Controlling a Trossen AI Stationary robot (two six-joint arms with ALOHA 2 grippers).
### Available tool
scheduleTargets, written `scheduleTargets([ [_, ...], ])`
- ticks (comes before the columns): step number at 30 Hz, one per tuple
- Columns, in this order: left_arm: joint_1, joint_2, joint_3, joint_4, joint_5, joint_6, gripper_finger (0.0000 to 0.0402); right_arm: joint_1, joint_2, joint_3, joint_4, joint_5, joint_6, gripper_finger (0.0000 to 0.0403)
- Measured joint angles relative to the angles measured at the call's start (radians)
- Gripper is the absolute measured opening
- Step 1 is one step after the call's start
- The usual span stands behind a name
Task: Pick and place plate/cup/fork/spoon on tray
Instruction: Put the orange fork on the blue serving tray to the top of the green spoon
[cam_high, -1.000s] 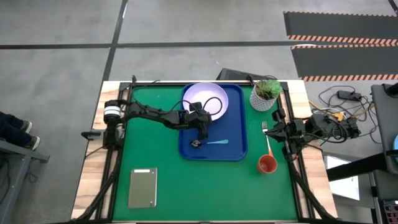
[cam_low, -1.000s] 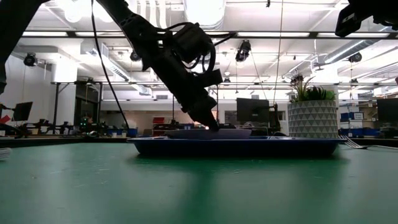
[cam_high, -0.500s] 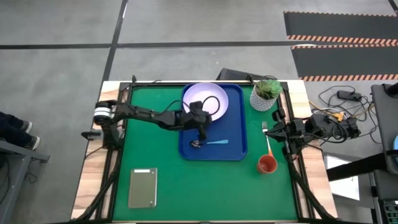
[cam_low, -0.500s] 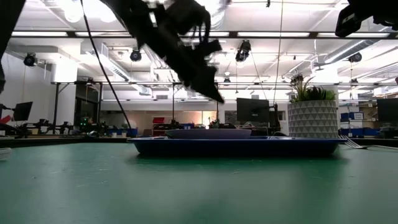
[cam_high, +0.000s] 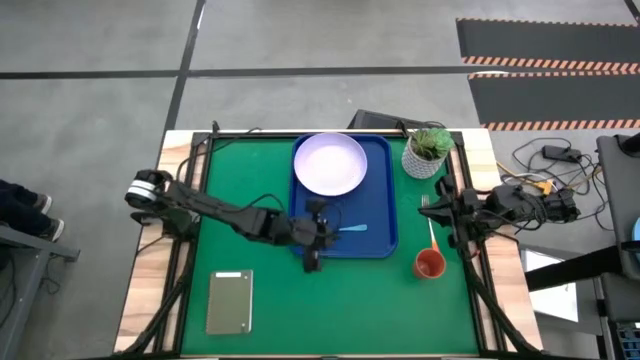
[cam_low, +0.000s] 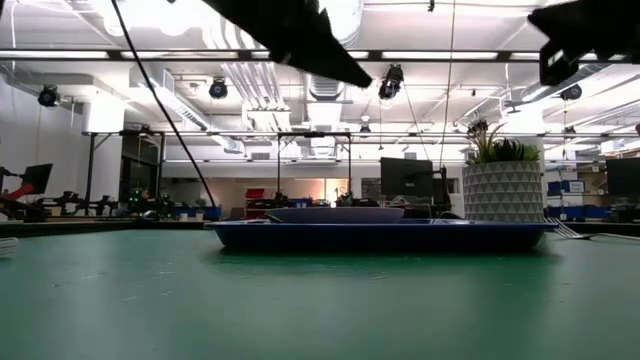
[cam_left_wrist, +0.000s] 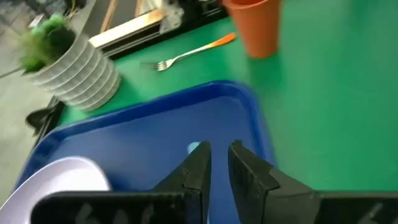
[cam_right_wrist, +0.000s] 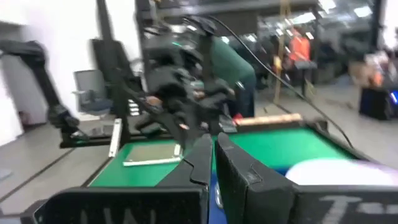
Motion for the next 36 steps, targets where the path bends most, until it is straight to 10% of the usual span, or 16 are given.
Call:
scheduleTargets([
  [27, -0.102, -0.469, -0.395, 0.138, -0.198, 0.077, 0.0036, 0.001, 0.310, 0.017, 0.320, 0.092, 0.368, 0.0009],
  [36, -0.102, -0.553, -0.441, 0.138, -0.198, 0.132, 0.0036, -0.002, 0.517, 0.262, -0.067, 0.262, 0.639, 0.0009],
])
